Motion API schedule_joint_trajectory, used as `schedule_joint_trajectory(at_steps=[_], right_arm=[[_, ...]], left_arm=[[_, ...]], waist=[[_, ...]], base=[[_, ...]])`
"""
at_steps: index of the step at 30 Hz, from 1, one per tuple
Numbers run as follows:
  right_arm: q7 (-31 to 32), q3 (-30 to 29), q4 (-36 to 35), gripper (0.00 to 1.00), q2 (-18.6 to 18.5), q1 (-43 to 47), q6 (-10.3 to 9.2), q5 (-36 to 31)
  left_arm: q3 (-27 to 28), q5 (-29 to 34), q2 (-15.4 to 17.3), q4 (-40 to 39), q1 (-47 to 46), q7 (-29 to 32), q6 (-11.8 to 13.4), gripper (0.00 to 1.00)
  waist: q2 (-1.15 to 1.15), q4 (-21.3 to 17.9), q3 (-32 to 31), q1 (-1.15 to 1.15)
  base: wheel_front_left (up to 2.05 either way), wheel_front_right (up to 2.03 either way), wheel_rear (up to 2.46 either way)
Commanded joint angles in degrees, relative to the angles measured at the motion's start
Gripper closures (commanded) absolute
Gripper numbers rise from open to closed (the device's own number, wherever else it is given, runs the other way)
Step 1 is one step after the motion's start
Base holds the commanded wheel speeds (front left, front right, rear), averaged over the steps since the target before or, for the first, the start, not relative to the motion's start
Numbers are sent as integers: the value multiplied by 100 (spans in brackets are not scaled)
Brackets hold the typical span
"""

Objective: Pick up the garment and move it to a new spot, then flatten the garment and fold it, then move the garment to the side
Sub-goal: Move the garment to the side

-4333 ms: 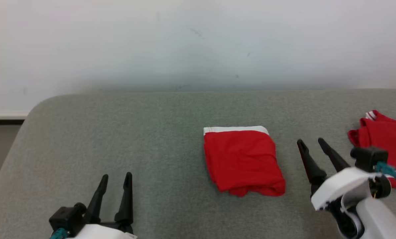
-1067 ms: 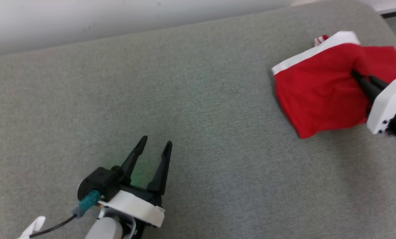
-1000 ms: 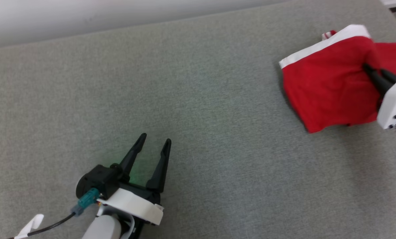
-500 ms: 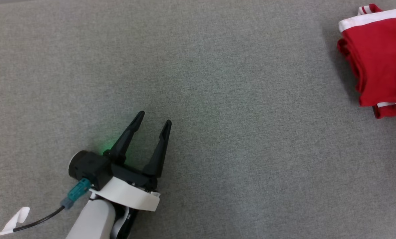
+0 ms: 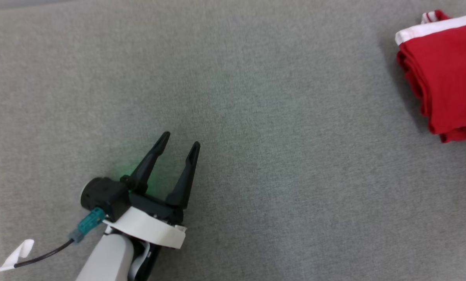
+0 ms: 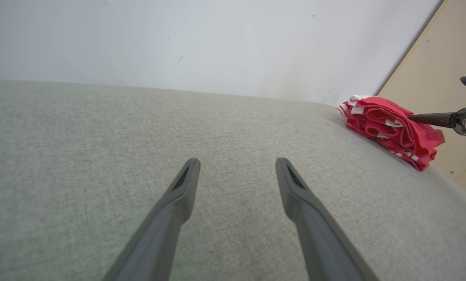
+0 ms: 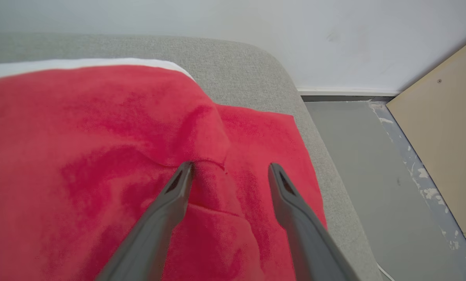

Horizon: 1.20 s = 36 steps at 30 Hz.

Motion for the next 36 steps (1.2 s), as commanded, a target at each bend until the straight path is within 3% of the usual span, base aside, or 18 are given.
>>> schedule_joint_trajectory(at_steps=[1,8,22,28,36], right_arm=[[-41,29,59,0,10,-58,-15,-37],[-372,177,-9,0,-35,16,-15,-221],[-1140,99,-2156,0,-157,1344,-15,98],[-1502,-635,-2729,0,-22,2346,-15,-218],[-1625,-1928,-3881,0,761,4065,-15,-991]], left_arm=[[52,-107,32,196,193,58,12,0],[375,-126,-208,-13,457,37,13,0],[1651,89,-412,-392,1317,37,100,0],[1929,49,-480,-331,1541,37,107,0],[2191,124,-567,-232,1754,37,156,0]], waist=[[0,2,-183,-1],[0,54,-1080,-1],[0,236,-2757,-1],[0,256,-2982,-1],[0,228,-2945,-1]], base=[[0,0,0],[0,0,0],[0,0,0],[0,0,0],[0,0,0]])
